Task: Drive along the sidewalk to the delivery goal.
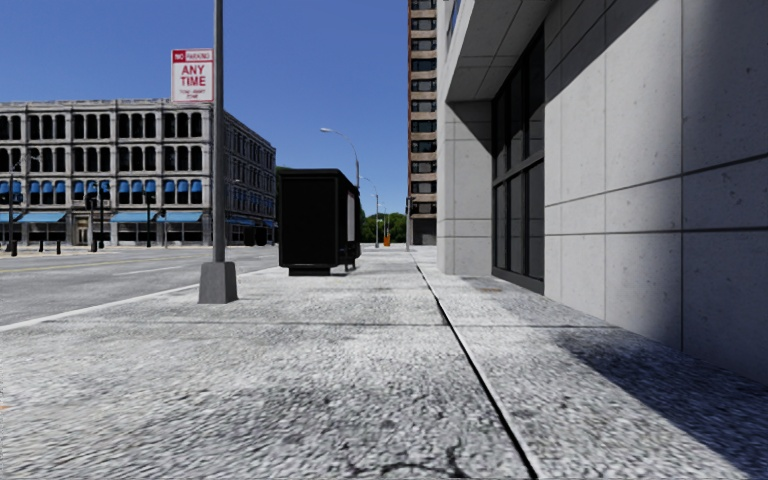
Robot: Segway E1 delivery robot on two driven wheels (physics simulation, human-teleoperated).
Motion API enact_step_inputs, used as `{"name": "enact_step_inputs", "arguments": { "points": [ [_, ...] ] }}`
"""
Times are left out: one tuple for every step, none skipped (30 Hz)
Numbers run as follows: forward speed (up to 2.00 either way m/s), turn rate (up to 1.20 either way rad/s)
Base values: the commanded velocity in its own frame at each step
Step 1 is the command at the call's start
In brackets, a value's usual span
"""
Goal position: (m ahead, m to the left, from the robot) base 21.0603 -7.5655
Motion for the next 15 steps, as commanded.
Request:
{"name": "enact_step_inputs", "arguments": {
  "points": [
    [2.00,0.00],
    [2.00,0.00],
    [2.00,0.00],
    [2.00,0.00],
    [2.00,0.00],
    [2.00,0.00],
    [2.00,0.00],
    [2.00,0.00],
    [2.00,0.00],
    [2.00,0.00],
    [2.00,0.00],
    [2.00,0.00],
    [2.00,0.00],
    [2.00,0.00],
    [2.00,0.00]
  ]
}}
